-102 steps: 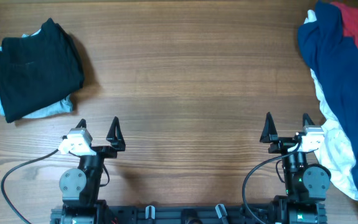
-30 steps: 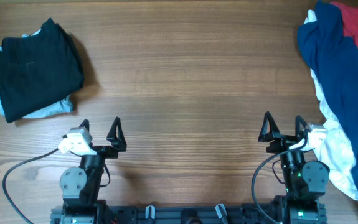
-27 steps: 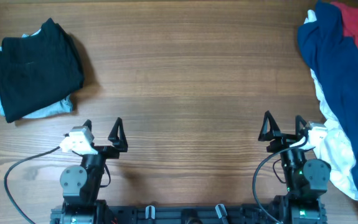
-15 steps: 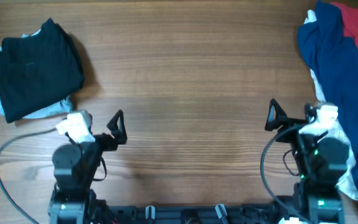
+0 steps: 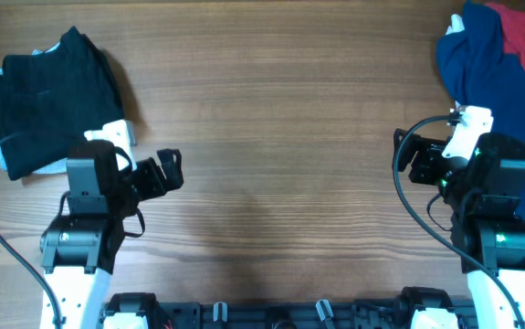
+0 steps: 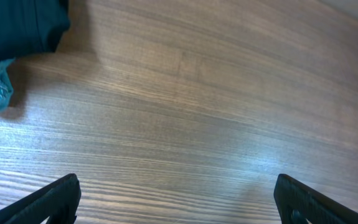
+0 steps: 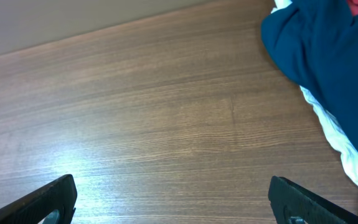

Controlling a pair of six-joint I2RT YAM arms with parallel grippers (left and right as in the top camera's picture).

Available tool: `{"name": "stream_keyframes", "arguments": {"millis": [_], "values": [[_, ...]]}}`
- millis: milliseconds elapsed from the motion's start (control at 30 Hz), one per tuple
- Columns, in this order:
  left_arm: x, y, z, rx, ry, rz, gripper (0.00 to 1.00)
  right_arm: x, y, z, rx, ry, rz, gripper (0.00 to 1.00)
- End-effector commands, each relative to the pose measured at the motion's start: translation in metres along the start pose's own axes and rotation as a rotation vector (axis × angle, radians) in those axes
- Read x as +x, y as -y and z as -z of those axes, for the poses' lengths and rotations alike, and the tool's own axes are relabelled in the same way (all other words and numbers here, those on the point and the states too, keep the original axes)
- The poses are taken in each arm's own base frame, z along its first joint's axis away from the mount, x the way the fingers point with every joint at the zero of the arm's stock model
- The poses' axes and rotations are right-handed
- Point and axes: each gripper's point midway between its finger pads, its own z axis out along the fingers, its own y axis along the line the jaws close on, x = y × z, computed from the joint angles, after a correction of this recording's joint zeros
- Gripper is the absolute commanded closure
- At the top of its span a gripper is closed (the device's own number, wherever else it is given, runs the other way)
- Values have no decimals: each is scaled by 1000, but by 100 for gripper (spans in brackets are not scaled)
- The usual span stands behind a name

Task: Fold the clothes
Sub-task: 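Move the right gripper to the blue shirt on the right pile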

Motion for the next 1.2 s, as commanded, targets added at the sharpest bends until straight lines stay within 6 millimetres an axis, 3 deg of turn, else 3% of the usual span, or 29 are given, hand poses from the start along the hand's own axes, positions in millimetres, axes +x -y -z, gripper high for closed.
{"name": "stream_keyframes", "arguments": {"millis": [0, 133, 300, 600, 700, 867, 1167], "values": [[-7, 4, 4, 12, 11, 11, 0, -13, 21, 3, 119, 32, -32, 0], [-7, 3, 4, 12, 10, 11, 0, -6, 91, 12, 432, 24, -231, 0], [-6, 3, 4, 9, 4, 12, 0, 19, 164, 27, 649, 18, -574, 0], [-6, 3, 4, 9, 4, 12, 0, 85, 258, 58, 933, -82, -909, 0], [-6, 3, 4, 9, 3, 12, 0, 104, 276, 67, 972, -105, -987, 1], [-6, 3, 4, 9, 4, 12, 0, 129, 283, 81, 993, -132, -1137, 6], [-6, 3, 4, 9, 4, 11, 0, 147, 287, 102, 1106, -158, -1188, 9]]}}
